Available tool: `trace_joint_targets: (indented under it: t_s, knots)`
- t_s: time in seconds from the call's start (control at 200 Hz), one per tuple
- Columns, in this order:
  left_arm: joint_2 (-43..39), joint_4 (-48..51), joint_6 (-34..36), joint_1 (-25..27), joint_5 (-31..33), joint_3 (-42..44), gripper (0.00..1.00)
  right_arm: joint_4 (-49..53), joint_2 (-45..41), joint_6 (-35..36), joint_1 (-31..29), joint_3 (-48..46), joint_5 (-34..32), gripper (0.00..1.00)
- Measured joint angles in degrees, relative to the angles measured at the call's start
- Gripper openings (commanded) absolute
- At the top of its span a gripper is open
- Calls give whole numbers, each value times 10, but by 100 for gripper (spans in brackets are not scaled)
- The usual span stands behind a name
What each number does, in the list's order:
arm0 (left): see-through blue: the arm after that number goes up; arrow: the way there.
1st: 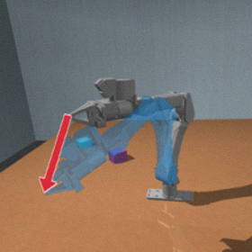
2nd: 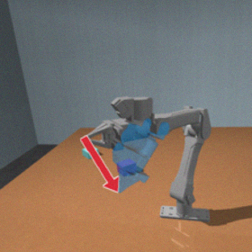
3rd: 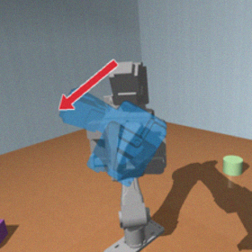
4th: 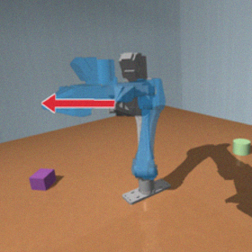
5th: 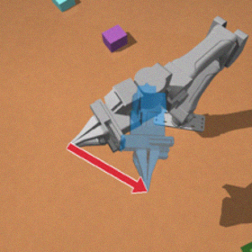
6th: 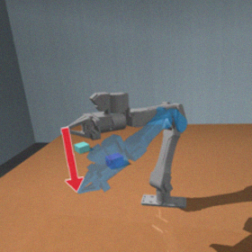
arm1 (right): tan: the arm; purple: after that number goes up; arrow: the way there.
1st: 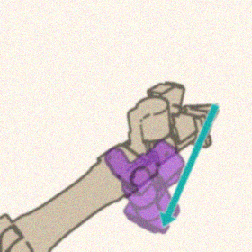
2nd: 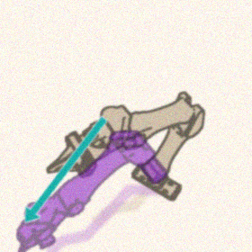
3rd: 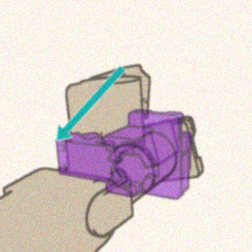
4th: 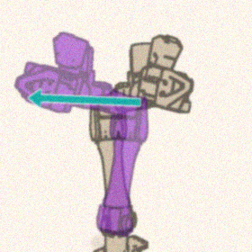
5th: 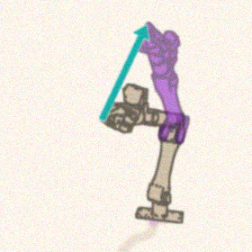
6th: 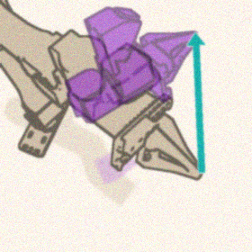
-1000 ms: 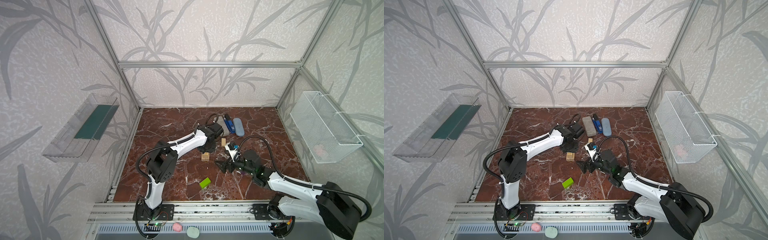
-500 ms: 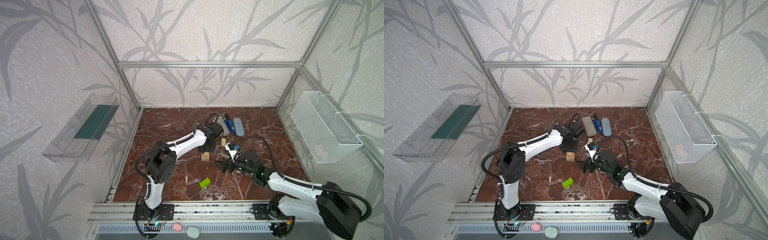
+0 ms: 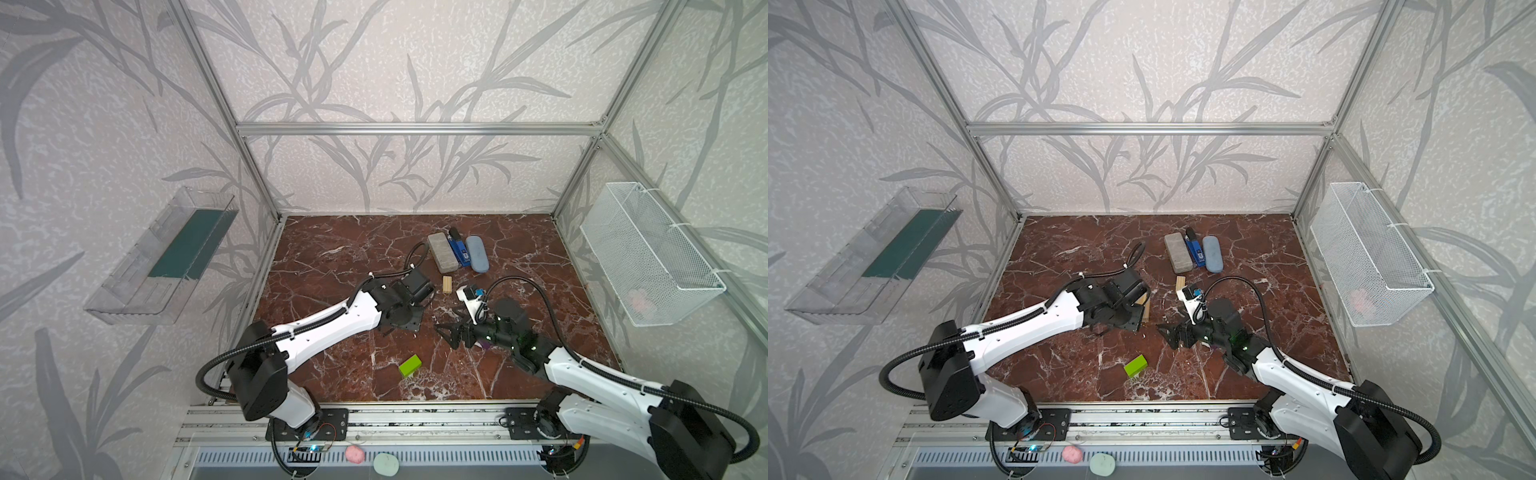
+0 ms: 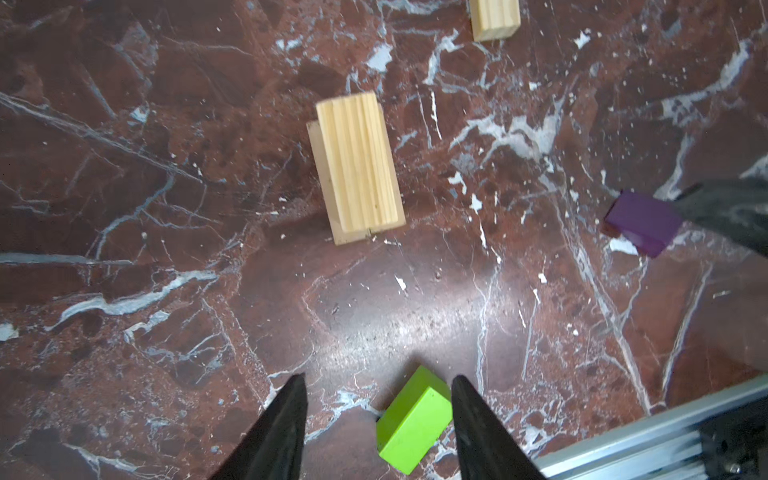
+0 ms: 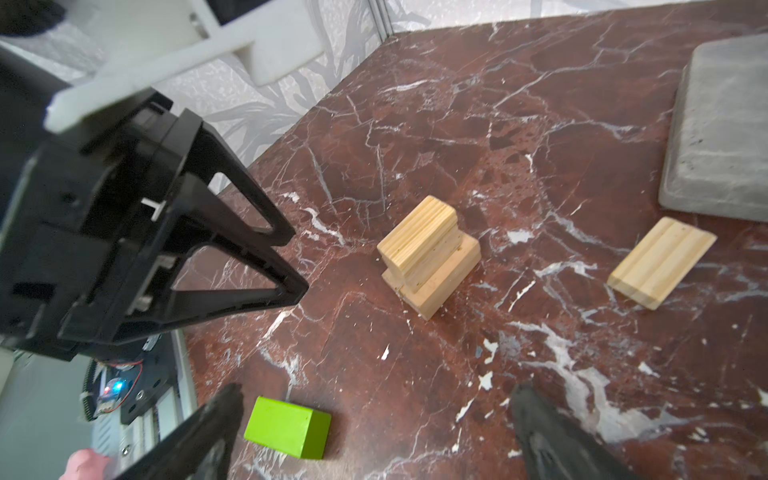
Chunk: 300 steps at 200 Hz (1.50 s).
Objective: Build the wood block tower
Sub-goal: 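Move the left gripper to the lime-green block and grasp it, then lift the green block with the left gripper and carry it toward the stack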
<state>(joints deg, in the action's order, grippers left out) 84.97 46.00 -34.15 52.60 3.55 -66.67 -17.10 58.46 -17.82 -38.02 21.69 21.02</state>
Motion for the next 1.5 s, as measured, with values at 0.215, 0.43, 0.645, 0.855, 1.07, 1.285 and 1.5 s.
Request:
trace_joint_targets:
  t_s: [0.215, 0.43, 0.645, 0.855, 1.07, 1.285, 1.5]
  knots:
    - [-42, -58, 23, 56, -26, 90, 63, 28, -40, -23, 0, -40, 23, 99]
    - [-38, -115, 32, 85, -45, 149, 66, 4, -15, -40, 0, -79, 43, 99]
    - [-19, -153, 32, 86, -46, 174, 67, -26, -2, -45, 0, -87, 50, 99]
    - [10, -170, 31, 87, -50, 179, 66, -33, -2, -42, 0, -87, 50, 99]
    - [26, -175, 32, 88, -47, 188, 62, -33, -1, -35, 0, -87, 50, 99]
    - [43, -175, 35, 88, -29, 189, 55, -33, -1, -33, 0, -87, 49, 99]
    - [43, -167, 14, 88, -6, 190, 53, -33, -1, -33, 0, -87, 48, 99]
